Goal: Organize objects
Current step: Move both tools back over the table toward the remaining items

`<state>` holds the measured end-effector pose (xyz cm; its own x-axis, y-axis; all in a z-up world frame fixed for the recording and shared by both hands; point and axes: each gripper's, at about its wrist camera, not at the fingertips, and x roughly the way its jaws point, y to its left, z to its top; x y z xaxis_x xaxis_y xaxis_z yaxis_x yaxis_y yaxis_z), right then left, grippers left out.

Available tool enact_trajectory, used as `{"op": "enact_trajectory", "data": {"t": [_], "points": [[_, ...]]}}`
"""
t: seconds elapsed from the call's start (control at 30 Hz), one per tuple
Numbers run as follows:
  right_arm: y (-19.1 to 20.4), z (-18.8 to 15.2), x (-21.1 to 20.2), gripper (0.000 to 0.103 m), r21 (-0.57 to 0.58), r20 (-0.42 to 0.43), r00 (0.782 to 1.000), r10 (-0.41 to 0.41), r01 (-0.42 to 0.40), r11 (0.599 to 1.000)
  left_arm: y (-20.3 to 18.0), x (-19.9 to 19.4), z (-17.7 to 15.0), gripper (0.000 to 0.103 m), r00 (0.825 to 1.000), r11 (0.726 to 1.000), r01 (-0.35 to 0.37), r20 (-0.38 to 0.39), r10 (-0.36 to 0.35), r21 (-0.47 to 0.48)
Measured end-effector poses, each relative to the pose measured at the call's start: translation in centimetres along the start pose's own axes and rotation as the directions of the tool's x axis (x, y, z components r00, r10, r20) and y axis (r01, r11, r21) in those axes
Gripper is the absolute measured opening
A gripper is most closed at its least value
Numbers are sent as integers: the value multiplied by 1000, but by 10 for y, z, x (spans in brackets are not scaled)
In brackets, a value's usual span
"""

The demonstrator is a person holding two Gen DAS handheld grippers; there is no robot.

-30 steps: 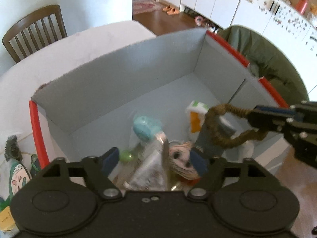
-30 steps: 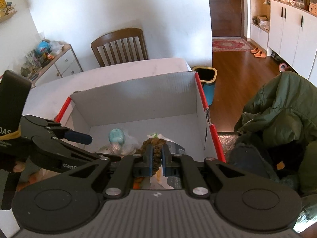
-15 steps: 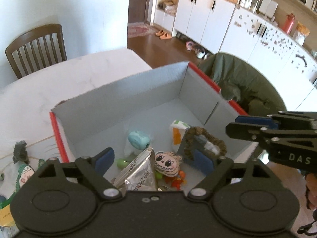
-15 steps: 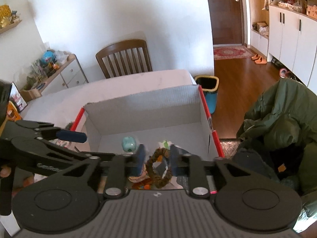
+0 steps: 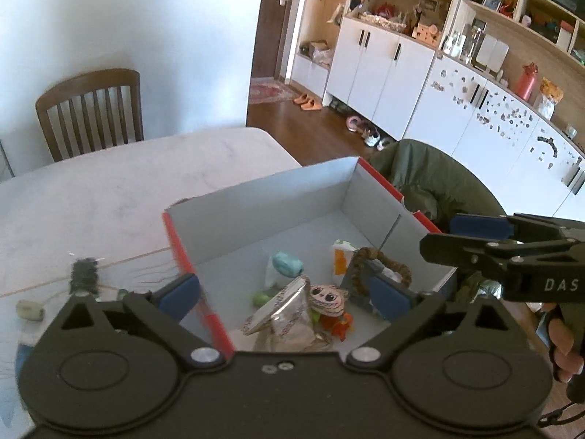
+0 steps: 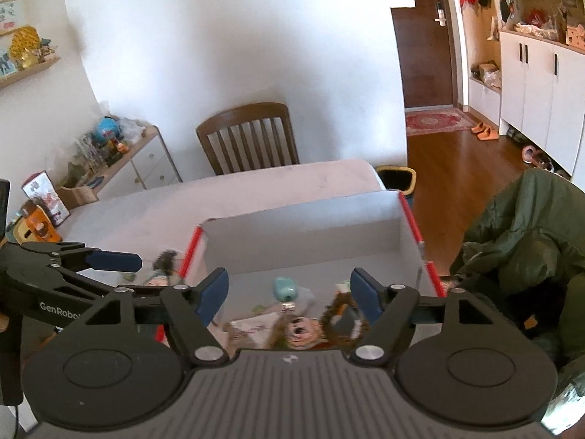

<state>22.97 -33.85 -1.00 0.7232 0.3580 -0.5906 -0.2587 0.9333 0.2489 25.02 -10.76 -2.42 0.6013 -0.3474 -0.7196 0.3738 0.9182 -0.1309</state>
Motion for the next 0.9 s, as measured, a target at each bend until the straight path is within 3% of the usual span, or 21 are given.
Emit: {"op": "enact_trajectory", "data": {"t": [0.33, 0.9], "points": [[56, -5, -15, 85, -30, 25, 999, 41, -40, 999, 38, -45, -14, 102, 998, 1000, -17, 62, 17, -5], [154, -18, 13, 86, -88, -1, 997, 72, -72, 993, 124, -86, -46, 103, 991, 997, -73, 109, 74, -12]]}}
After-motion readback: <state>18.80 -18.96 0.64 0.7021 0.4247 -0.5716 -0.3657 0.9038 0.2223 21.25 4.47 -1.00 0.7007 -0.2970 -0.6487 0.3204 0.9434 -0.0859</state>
